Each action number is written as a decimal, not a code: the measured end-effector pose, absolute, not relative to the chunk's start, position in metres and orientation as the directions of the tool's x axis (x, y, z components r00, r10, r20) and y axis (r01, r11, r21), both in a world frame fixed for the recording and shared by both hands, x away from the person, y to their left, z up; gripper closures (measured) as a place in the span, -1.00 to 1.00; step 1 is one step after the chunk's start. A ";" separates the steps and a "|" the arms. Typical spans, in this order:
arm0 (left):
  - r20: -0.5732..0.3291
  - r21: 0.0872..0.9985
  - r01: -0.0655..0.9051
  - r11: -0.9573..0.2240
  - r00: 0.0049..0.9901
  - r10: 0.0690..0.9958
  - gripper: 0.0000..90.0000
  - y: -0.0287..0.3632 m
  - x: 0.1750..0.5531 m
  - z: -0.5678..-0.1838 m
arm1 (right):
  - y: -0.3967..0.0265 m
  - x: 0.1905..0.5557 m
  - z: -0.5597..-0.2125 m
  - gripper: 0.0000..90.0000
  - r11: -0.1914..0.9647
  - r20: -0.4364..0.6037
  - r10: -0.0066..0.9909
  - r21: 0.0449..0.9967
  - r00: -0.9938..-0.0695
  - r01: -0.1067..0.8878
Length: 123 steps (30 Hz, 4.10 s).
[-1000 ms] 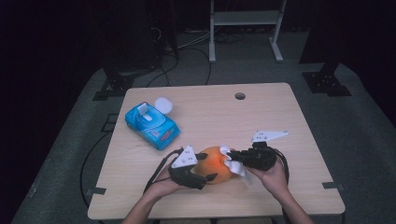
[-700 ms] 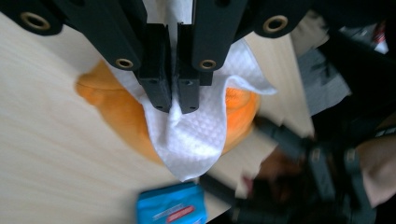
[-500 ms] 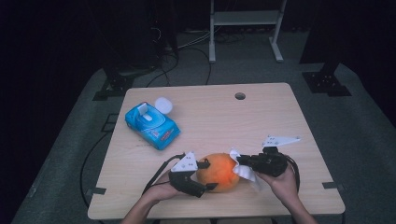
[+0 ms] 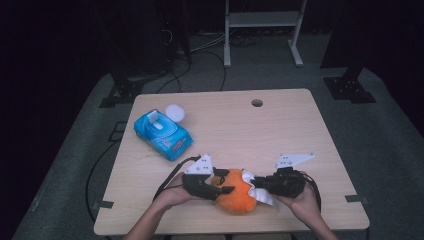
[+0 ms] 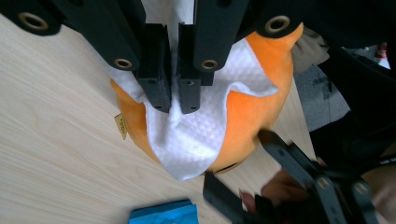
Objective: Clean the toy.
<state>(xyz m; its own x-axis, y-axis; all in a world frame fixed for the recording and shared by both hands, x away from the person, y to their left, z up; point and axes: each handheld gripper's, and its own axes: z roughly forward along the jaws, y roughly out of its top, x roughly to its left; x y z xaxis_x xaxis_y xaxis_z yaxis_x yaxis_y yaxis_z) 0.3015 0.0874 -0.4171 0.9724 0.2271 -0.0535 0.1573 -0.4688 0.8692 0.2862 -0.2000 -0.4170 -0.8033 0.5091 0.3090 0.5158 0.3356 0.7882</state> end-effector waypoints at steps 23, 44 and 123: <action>-0.005 0.873 0.096 -0.477 0.982 0.189 -0.49 0.077 0.302 -0.412 | -0.197 0.288 -0.419 0.85 0.337 0.288 0.513 0.799 -0.809 0.498; 0.113 0.848 0.016 -0.529 0.971 0.211 0.51 0.059 0.296 -0.400 | -0.234 0.297 -0.412 0.87 0.154 0.382 0.551 0.827 -0.741 0.541; 0.037 0.902 0.218 -0.372 0.821 0.570 -0.49 0.168 0.313 -0.406 | -0.316 0.340 -0.431 0.13 0.187 0.246 0.777 0.788 -0.580 0.586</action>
